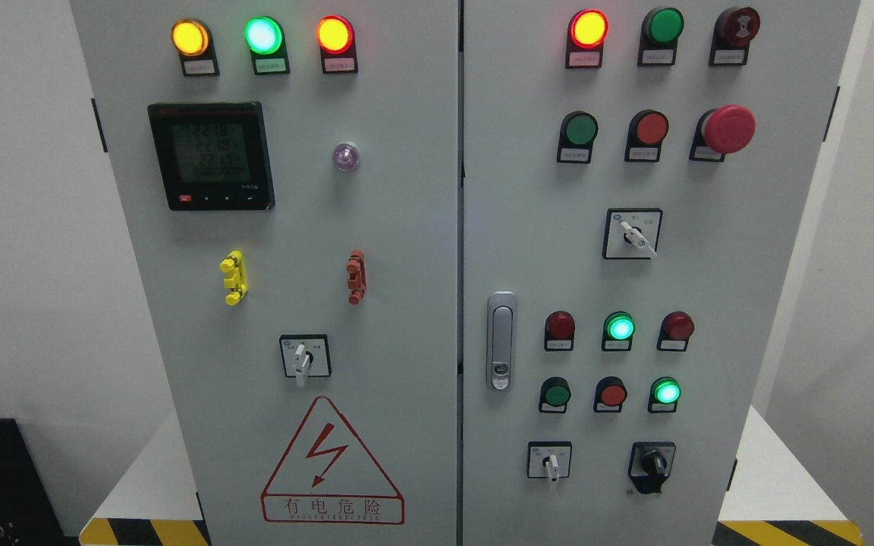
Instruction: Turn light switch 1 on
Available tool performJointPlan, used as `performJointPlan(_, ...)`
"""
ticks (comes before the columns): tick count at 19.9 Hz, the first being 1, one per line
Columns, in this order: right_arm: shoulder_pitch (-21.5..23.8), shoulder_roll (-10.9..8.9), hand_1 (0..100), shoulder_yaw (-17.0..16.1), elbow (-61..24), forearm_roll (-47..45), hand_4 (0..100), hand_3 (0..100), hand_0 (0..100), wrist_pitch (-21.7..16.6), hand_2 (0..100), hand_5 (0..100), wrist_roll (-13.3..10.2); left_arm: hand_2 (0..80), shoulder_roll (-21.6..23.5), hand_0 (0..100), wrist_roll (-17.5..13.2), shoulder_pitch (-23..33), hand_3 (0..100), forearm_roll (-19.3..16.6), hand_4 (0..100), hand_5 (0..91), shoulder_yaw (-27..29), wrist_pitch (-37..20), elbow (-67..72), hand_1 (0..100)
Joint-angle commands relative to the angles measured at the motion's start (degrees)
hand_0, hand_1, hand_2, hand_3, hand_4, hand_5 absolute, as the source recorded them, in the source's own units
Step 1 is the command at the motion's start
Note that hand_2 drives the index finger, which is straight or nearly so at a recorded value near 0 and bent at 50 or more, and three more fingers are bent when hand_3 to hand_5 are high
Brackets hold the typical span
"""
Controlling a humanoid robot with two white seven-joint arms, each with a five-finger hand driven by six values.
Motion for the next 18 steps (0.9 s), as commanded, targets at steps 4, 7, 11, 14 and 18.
performJointPlan(4,0.0,0.0,0,0.0,0.0,0.0,0,0,30,0.0,0,0,0.0,29.1,-0.1,28,0.7,-2.8,54,0.2,66,49.0,-0.8,0.2,-17.5,37)
performJointPlan(7,0.0,0.0,0,0.0,0.0,0.0,0,0,30,0.0,0,0,0.0,32.9,0.1,24,3.3,-4.3,59,0.3,72,59.9,-1.7,0.2,-17.5,43)
performJointPlan(11,0.0,0.0,0,0.0,0.0,0.0,0,0,30,0.0,0,0,0.0,38.3,0.1,17,7.0,-7.1,66,0.2,77,69.5,-5.1,0.5,-17.6,53)
performJointPlan(14,0.0,0.0,0,0.0,0.0,0.0,0,0,30,0.0,0,0,0.0,39.4,-0.2,15,8.4,-10.5,67,0.1,78,71.0,-6.4,4.3,-18.4,55)
performJointPlan(18,0.0,0.0,0,0.0,0.0,0.0,0,0,30,0.0,0,0,0.0,40.3,-3.1,13,9.5,-16.5,68,0.0,79,71.4,-6.6,15.9,-22.0,56)
